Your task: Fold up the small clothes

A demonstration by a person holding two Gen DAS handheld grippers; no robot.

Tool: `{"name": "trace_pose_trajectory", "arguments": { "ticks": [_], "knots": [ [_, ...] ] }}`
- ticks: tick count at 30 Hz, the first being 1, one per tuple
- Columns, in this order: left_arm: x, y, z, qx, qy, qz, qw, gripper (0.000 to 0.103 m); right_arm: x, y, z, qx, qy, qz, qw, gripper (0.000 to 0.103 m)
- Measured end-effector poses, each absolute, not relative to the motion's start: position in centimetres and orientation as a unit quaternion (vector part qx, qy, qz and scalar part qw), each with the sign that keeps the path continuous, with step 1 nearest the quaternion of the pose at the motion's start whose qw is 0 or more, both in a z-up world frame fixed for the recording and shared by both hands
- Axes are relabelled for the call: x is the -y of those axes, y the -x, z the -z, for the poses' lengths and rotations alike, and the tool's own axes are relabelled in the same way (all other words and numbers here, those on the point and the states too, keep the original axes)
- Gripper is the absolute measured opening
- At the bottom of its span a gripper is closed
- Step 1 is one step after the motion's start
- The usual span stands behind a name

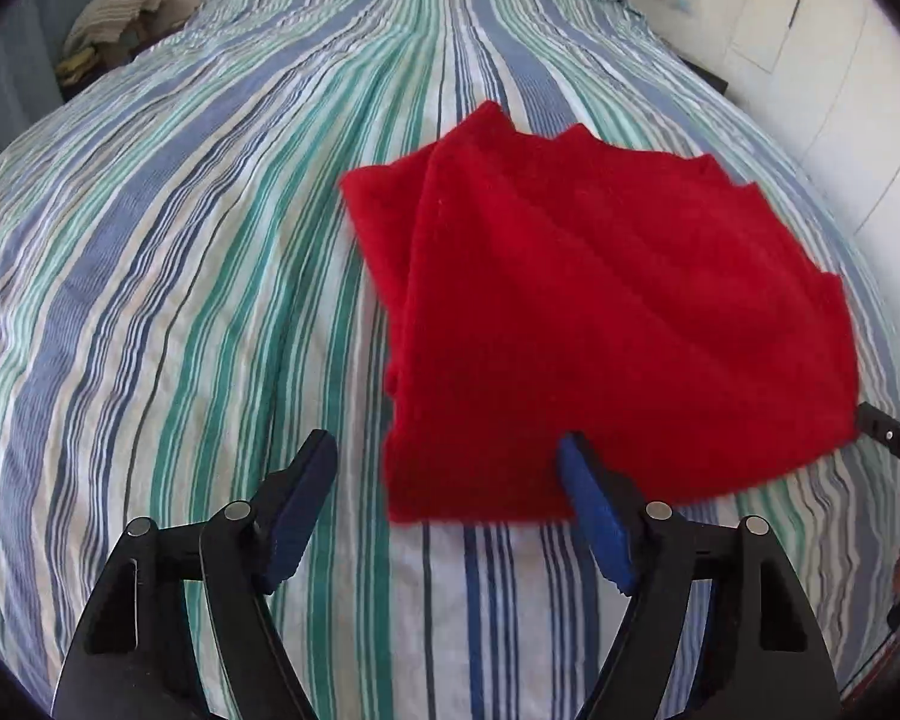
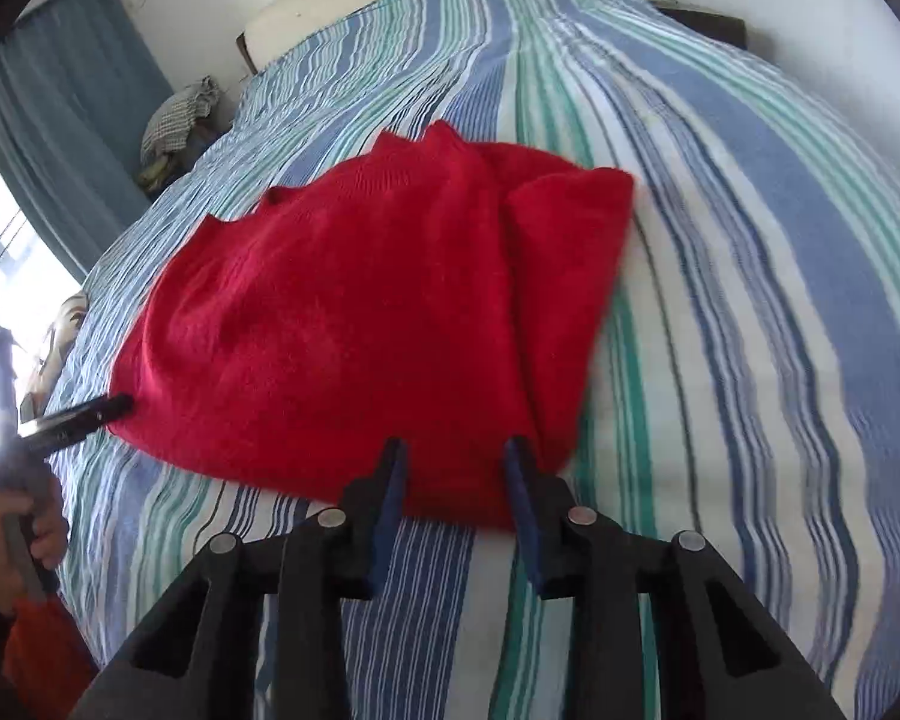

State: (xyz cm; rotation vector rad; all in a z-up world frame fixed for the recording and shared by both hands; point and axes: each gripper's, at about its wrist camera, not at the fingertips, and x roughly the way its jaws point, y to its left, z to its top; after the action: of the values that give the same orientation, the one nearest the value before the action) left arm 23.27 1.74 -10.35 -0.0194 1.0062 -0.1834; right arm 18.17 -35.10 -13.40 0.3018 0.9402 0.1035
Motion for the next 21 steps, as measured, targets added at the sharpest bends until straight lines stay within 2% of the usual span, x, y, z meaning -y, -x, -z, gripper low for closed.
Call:
{"name": "trace_pose_trajectory", "arguments": {
  "ticks": [1, 3, 6, 11, 15, 21],
  "knots": [
    [-1.8, -21.7, 9.7, -0.474, 0.018, 0.089, 0.876, 0.09, 34.8, -16.8, 12.5, -0.44, -0.144, -0.048, 0.885, 0.041],
    [-1.5, -18.7, 8.6, -0.455, 0.016, 0.086, 0.886, 0.097, 33.5, -14.3, 11.2, -0.421, -0.13, -0.055, 0.896, 0.053],
    [-0.1, -15.5, 8.4, -0.455, -0.011, 0.076, 0.887, 0.098, 31.0, -11.5, 11.2, -0.426, -0.107, -0.051, 0.897, 0.055],
    [0.5, -12.5, 11.1, -0.485, -0.019, 0.047, 0.873, 0.098, 28.4, -7.8, 13.7, -0.45, -0.087, -0.027, 0.888, 0.055],
    [0.7, -12.1, 13.5, -0.504, -0.041, 0.034, 0.862, 0.098, 27.7, -6.8, 15.3, -0.446, -0.058, -0.028, 0.893, 0.069],
    [0.6, -11.9, 13.9, -0.502, -0.048, 0.039, 0.863, 0.101, 27.0, -6.7, 15.9, -0.447, -0.041, -0.019, 0.894, 0.073]
  ]
}}
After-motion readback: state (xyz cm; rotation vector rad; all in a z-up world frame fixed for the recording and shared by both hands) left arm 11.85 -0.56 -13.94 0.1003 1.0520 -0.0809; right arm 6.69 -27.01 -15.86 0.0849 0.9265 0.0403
